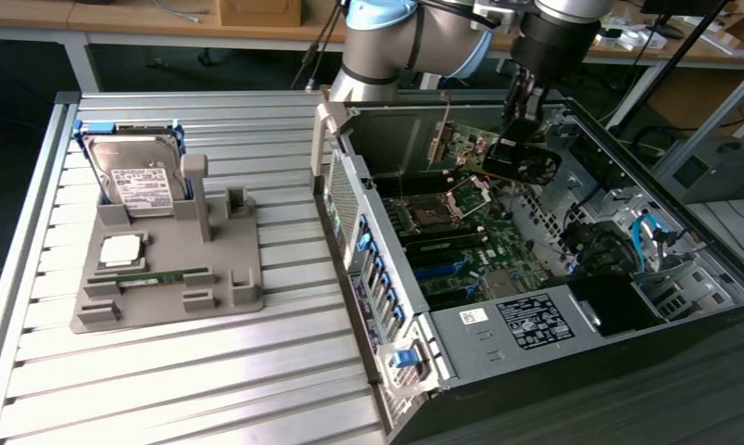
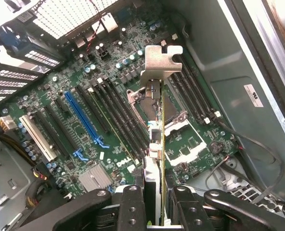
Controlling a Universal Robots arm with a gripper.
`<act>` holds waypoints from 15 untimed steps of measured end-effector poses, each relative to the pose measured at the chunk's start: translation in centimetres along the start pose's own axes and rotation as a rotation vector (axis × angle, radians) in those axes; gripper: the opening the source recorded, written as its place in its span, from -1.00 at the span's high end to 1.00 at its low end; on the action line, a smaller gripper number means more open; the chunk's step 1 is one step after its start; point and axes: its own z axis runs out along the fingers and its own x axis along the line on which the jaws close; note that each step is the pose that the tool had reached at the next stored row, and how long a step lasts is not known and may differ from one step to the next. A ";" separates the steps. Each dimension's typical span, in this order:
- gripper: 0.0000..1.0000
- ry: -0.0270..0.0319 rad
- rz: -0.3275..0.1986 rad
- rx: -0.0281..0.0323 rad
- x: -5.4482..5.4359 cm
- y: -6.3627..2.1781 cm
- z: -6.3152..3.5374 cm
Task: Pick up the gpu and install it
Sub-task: 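Insert the gpu into the slot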
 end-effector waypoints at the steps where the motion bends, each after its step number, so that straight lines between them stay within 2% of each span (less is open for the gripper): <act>1: 0.47 -0.0003 -0.004 -0.0001 0.0 0.00 0.00; 15: 0.47 -0.0034 -0.066 -0.0021 0.0 0.00 0.02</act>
